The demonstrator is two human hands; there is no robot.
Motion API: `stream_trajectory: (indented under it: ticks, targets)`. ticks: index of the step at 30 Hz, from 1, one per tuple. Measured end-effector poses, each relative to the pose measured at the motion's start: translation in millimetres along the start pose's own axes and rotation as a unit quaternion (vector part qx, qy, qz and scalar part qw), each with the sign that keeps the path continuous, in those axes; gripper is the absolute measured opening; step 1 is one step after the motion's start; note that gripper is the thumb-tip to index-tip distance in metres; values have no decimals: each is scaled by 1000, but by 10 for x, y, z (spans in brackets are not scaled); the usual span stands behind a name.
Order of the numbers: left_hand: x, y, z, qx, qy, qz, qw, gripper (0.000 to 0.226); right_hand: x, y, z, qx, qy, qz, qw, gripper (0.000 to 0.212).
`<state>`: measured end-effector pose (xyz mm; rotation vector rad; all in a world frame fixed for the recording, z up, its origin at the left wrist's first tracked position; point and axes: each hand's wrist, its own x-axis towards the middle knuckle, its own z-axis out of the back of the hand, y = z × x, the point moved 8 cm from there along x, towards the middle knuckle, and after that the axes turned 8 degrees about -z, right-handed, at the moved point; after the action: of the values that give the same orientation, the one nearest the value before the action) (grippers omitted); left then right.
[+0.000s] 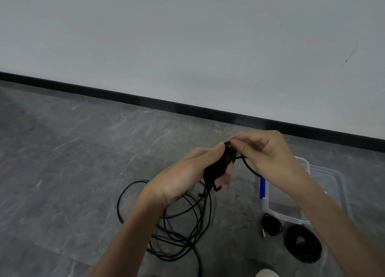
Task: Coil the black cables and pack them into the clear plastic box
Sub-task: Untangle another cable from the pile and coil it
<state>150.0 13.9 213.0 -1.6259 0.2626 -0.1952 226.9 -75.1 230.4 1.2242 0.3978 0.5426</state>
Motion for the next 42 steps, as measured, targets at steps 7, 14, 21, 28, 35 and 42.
stream_trajectory:
  ticks: [7, 14, 21, 28, 35, 42]
  targets:
    - [-3, -92, 78, -73, -42, -41, 996, 43, -12, -19, -67, -121, 11, 24, 992, 34]
    - [-7, -161, 245, -249, -128, -94, 956, 47, -49, -84, -287, -140, 68, 1, 988, 20]
    - [-19, -193, 313, -303, -178, -124, 928, 47, -66, -168, -375, -139, 115, -60, 982, 37]
    - [-114, -248, 529, -338, -292, -169, 879, 47, -136, -428, -466, -95, 160, -192, 963, 51]
    - [-206, -237, 741, -267, -371, -197, 867, 39, -173, -273, -602, -167, 204, -144, 954, 28]
    - [-174, -206, 748, -81, -381, -161, 907, 32, -168, -125, -594, -159, 193, -90, 964, 27]
